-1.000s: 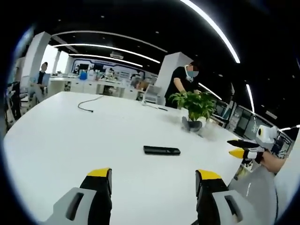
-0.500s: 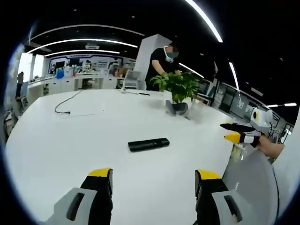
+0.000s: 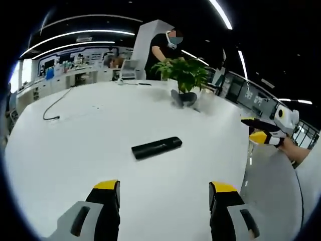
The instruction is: Press the specified remote control buttons in sequence, fully releasing each button before pressing the next.
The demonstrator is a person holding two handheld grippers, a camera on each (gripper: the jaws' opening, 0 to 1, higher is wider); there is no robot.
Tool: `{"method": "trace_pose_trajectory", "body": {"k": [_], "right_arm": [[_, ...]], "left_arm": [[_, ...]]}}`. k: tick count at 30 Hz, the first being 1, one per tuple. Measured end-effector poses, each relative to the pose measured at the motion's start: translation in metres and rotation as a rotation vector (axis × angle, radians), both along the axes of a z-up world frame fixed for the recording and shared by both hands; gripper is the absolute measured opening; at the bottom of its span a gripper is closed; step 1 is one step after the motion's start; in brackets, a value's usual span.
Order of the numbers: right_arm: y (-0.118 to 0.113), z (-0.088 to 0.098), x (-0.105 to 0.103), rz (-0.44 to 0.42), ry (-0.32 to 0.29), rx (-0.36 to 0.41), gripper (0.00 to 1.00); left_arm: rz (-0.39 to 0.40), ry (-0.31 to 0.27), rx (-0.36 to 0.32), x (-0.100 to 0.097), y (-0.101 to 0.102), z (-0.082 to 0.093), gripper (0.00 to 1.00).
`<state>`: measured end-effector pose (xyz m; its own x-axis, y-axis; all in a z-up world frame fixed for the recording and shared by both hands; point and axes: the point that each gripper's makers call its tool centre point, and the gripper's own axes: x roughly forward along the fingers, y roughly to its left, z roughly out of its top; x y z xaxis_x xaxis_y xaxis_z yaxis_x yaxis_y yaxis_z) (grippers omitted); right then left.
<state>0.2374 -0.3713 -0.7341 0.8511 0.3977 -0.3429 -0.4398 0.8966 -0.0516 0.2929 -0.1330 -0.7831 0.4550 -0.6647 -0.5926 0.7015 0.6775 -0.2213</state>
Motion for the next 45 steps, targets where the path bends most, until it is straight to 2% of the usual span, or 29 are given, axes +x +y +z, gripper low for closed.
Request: {"method": "trace_pose_trajectory", "body": {"k": [3,15,22,31,35,45], "right_arm": [[0.0,0.0,0.0,-0.001,0.001,0.003,0.56],[0.0,-0.002,0.0,0.01,0.009,-0.008,0.54],[-0.001,-0.002,0.0,0.008,0.008,-0.006,0.53],[-0.002,-0.002,0.0,0.005,0.008,-0.006,0.52],[-0.001,-0.003,0.0,0.01,0.01,-0.01,0.51],[-0.001,-0.003,-0.001,0.013,0.014,-0.008,0.5]], "left_arm": [[-0.047,0.01,0.035,0.006,-0.004,-0.008,0.74],[-0.157,0.064,0.093,0.032,-0.012,-0.029,0.73],[-0.209,0.052,0.147,0.046,-0.019,-0.032,0.73],[-0.238,0.083,0.146,0.061,-0.035,-0.034,0.73],[-0.259,0.083,0.179,0.068,-0.037,-0.038,0.73],[-0.343,0.116,0.248,0.069,-0.05,-0.05,0.73]]}}
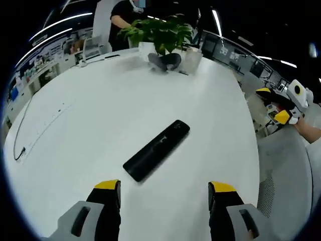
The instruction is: Press the specified remote control buttons in sequence, fully releasing each button before pressing the next.
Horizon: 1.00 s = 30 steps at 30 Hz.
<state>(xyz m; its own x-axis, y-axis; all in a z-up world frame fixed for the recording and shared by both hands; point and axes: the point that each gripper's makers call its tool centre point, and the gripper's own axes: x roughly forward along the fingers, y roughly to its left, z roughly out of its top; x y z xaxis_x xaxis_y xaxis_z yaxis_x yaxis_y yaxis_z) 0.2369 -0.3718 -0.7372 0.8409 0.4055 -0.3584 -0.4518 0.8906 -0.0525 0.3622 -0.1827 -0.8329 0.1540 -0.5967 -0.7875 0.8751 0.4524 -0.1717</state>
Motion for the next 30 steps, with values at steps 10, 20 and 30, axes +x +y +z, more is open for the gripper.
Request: {"method": "trace_pose_trajectory", "body": {"k": [10,20,30], "right_arm": [[-0.001,-0.001,0.0,-0.005,0.002,0.001,0.49],[-0.001,-0.002,0.0,0.0,0.007,-0.001,0.48],[0.001,-0.004,0.0,0.008,0.021,-0.001,0.48]], "left_arm": [[-0.122,-0.016,0.088,0.004,-0.008,-0.012,0.73],[-0.217,-0.029,0.181,0.013,-0.011,-0.024,0.72],[-0.333,-0.078,0.272,0.023,-0.013,-0.033,0.61]]}}
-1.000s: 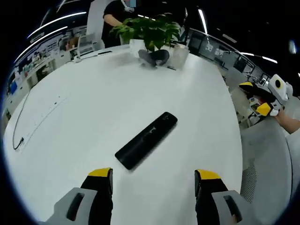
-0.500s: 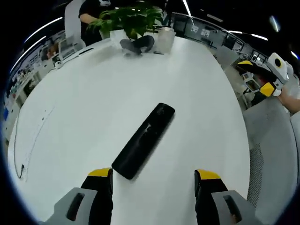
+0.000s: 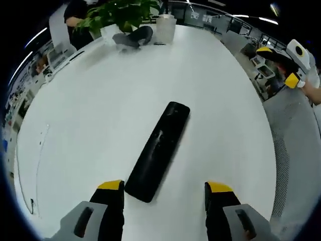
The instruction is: Press the specified remote control buttons in sequence, fully releasing each button before pressing the next.
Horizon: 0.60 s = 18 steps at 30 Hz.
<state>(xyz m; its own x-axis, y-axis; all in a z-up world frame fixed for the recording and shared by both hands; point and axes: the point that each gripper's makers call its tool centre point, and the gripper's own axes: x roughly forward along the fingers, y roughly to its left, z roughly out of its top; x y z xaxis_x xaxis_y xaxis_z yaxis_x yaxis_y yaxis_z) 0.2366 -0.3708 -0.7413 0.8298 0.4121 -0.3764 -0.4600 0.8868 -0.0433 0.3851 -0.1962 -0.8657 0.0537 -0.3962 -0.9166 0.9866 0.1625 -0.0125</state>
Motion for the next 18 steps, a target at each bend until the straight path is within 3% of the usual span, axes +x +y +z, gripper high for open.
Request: {"method": "trace_pose_trajectory", "body": {"k": [3,9,13,15,18], "right_arm": [[-0.0002,-0.0001,0.0002,0.0,0.001,0.001,0.47],[-0.0004,-0.001,0.0004,0.0,0.005,0.002,0.47],[0.0003,-0.0011,0.0003,0.003,0.008,0.009,0.45],[0.0003,-0.0012,0.0003,0.004,0.008,0.01,0.45],[0.0006,-0.001,0.0003,0.005,0.008,0.011,0.45]], "left_arm": [[-0.057,-0.034,0.038,0.0016,0.0011,-0.0028,0.55],[-0.072,-0.023,0.026,0.0015,-0.0031,-0.0024,0.5],[-0.077,-0.018,0.025,0.0013,-0.0038,-0.0022,0.37],[-0.052,-0.018,0.04,0.0029,-0.0016,-0.0021,0.25],[-0.065,-0.026,0.037,0.0021,-0.0039,-0.0017,0.24]]}}
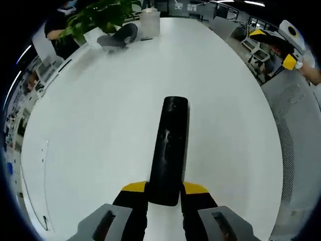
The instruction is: Press the specified remote control buttons in sequence, fully releasing each button before pressing the next.
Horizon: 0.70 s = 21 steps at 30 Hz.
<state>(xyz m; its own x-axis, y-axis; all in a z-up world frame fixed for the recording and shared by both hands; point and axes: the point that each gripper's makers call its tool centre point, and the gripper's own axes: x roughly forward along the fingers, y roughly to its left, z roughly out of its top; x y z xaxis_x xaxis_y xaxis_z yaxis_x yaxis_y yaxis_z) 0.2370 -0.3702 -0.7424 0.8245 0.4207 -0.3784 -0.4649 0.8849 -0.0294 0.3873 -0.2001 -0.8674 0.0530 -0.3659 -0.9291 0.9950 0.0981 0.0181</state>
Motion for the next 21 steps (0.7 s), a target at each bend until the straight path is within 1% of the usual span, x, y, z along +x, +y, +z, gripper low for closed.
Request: {"method": "trace_pose_trajectory", "body": {"k": [3,7,13,15,17,21], "right_arm": [[0.0,0.0,0.0,0.003,0.002,-0.001,0.44],[0.001,0.0,0.0,0.006,0.002,0.0,0.44],[0.002,0.0,0.0,0.011,0.003,-0.002,0.44],[0.002,-0.001,-0.001,0.013,0.003,-0.004,0.44],[0.002,-0.001,-0.001,0.015,0.003,-0.006,0.43],[0.002,-0.001,-0.001,0.013,0.002,-0.008,0.43]], "left_arm": [[-0.005,-0.001,0.0,0.0,0.001,0.0,0.24],[-0.035,-0.009,0.002,-0.004,0.001,0.0,0.24],[-0.057,-0.001,0.003,-0.014,0.003,0.0,0.23],[-0.057,0.003,0.004,-0.016,0.004,0.0,0.23],[-0.036,0.014,0.009,-0.018,0.005,0.0,0.24],[-0.031,0.01,0.008,-0.023,0.005,0.0,0.24]]}}
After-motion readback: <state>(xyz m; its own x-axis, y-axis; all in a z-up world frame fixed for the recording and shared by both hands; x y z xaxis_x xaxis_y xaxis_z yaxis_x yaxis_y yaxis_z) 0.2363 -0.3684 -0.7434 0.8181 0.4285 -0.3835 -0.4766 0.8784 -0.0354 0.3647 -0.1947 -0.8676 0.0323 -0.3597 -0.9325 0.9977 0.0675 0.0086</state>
